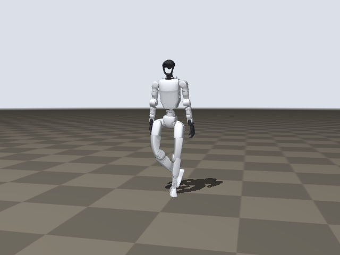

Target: In place motions

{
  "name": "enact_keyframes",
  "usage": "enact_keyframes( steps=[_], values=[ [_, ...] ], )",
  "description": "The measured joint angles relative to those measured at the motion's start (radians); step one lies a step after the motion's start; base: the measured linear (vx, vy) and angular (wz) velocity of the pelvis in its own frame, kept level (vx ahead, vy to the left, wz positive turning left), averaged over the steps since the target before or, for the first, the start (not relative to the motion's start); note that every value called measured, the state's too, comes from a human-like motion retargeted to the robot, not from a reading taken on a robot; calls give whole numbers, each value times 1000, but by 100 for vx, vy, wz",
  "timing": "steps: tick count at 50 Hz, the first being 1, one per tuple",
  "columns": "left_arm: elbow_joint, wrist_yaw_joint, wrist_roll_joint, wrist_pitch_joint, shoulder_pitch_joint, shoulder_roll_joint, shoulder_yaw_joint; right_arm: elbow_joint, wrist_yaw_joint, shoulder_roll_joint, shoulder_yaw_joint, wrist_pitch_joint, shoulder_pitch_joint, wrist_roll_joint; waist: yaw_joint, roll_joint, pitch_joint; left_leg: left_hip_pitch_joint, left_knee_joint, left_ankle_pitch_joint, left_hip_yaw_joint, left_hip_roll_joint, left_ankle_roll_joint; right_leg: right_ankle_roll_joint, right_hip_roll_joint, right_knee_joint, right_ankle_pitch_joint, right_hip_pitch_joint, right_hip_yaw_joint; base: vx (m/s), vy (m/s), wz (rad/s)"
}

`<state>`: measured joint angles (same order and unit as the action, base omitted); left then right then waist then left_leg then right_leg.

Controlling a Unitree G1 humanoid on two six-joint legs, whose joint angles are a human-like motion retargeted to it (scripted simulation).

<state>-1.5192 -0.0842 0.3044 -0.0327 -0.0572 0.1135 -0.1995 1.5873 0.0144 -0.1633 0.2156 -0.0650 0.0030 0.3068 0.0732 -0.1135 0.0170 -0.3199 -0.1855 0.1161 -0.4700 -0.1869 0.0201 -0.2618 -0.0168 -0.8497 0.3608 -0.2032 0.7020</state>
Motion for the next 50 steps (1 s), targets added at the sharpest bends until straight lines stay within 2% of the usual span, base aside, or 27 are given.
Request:
enact_keyframes(
  steps=[4,6,8,10,11,12,13,15,17,19,21,25,29,34,40,50],
  values=[
    [18,25,54,1,-23,27,35,-32,5,10,-21,20,-35,-20,-49,7,-52,50,52,-15,78,52,4,0,-15,156,-71,-25,-230,43,8,170],
    [30,52,91,-5,-48,34,40,-54,-3,21,-38,21,-32,11,-89,20,-57,93,90,-32,122,122,-18,0,8,320,-130,-6,-362,60,50,204],
    [36,77,120,-14,-71,28,48,-72,-16,23,-54,29,-18,36,-137,46,-76,160,117,-51,165,219,-50,0,53,478,-245,36,-509,38,42,225],
    [38,92,129,-23,-76,25,54,-83,-26,27,-70,36,-12,48,-155,74,-106,215,120,-64,198,267,-57,67,79,621,-346,71,-597,27,-2,168],
    [41,99,129,-23,-79,26,55,-83,-29,30,-75,38,-8,51,-152,85,-116,235,113,-73,217,276,-56,124,99,680,-318,94,-573,25,-21,108],
    [44,108,130,-22,-81,29,56,-81,-30,34,-80,39,-4,55,-142,99,-122,253,104,-83,232,287,-54,156,112,718,-318,118,-552,29,-21,61],
    [46,122,135,-21,-82,33,54,-75,-28,38,-83,39,1,60,-118,120,-123,268,92,-94,239,300,-52,137,113,717,-373,144,-537,34,-21,44],
    [52,145,153,-26,-74,41,58,-60,-10,50,-73,34,8,71,-83,139,-114,278,75,-108,280,319,-56,92,147,701,-408,181,-404,31,-23,47],
    [43,117,147,-28,-56,29,60,-48,12,54,-65,25,5,78,-23,136,-97,287,77,-114,264,301,-49,78,140,697,-418,184,-420,14,-18,10],
    [41,90,117,-8,-50,18,50,-46,18,57,-76,20,-6,84,-16,135,-94,306,87,-119,276,292,-45,82,136,712,-422,209,-377,5,-19,51],
    [43,100,97,16,-55,14,51,-48,9,58,-86,20,-12,99,-61,130,-85,323,99,-118,326,297,-46,95,112,747,-423,240,-362,14,-14,116],
    [45,99,135,24,-76,12,49,-41,0,57,-116,29,-6,108,-139,124,-5,315,117,-119,379,296,-37,134,77,823,-449,263,-307,19,-9,79],
    [26,79,151,16,-65,19,63,-20,26,59,-119,21,-10,110,-94,139,48,297,121,-130,365,288,-22,139,79,821,-463,232,-316,4,-8,-32],
    [16,105,101,8,-42,1,64,-2,36,58,-128,4,-42,106,-78,138,23,326,132,-136,356,277,-18,136,63,810,-465,243,-340,-4,-8,-29],
    [27,125,127,11,-49,-10,66,-12,30,58,-139,26,-17,121,-140,128,50,319,134,-143,365,265,-12,137,49,814,-475,236,-333,2,-4,6],
    [19,115,144,16,-43,-3,101,83,15,38,-124,0,-1,112,-139,125,21,325,118,-172,335,244,-12,139,33,803,-479,231,-355,-2,-2,-10]
  ],
)
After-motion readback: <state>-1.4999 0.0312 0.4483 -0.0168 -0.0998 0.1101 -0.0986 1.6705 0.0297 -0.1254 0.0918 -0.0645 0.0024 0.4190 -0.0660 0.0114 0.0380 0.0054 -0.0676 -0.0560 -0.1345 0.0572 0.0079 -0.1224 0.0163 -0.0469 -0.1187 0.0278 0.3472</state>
